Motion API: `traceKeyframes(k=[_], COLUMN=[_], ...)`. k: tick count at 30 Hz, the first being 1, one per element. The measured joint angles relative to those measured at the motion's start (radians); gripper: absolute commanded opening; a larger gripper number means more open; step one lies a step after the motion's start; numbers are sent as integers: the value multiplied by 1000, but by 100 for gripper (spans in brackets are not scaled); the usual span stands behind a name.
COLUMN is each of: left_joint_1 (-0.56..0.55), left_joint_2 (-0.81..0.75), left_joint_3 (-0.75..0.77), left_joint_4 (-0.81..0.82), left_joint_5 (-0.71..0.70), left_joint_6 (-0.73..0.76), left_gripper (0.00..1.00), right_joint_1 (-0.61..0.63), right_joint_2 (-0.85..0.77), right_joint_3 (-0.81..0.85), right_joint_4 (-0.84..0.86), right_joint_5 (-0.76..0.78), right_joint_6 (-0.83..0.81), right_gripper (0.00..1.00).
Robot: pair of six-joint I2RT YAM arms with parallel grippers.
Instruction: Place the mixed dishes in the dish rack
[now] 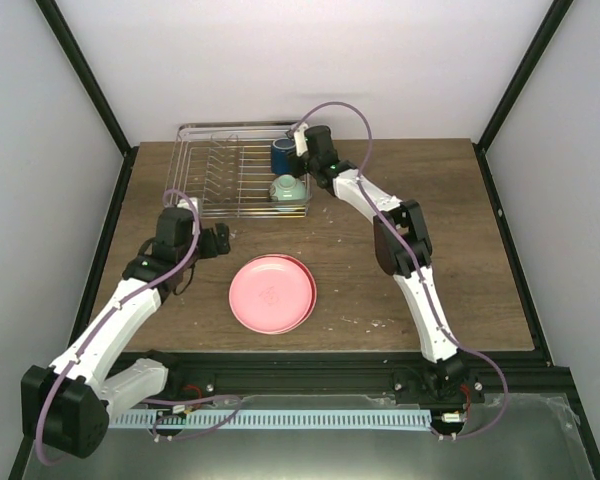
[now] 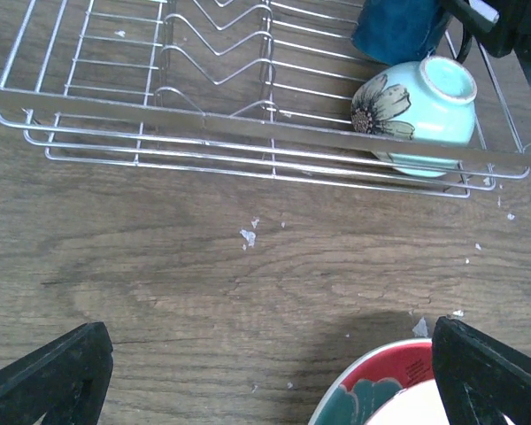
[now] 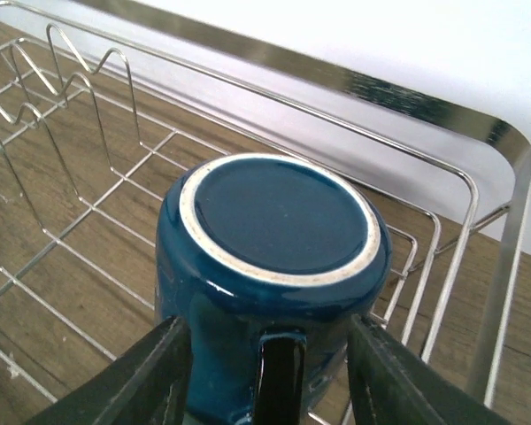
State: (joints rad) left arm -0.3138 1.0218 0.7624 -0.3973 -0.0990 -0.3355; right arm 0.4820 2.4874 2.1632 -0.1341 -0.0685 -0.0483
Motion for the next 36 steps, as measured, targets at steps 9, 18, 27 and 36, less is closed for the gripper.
traceKeyframes(k=[9,18,27,36], left_joint_1=[-14,-165,-215,-222], left_joint_2=[-6,-69,-189,-219], left_joint_3=[-107,-159,-193,-240], left_joint_4=[18,-13,-91,-114], left_joint_5=[41,8,-41,-47], left_joint_6=[-14,-75,-116,-134], left_gripper=[100,100,100,100], right_joint_1=[11,47,122,190], right_joint_2=[-151,-410,-691,-935], right_joint_3=[-154,-387,-737,-1019], right_joint_4=[-3,32,-53,-206], right_joint_5=[56,172,245,208], right_joint_6=[-31,-41,77,254], right_gripper=[83,79,76,79])
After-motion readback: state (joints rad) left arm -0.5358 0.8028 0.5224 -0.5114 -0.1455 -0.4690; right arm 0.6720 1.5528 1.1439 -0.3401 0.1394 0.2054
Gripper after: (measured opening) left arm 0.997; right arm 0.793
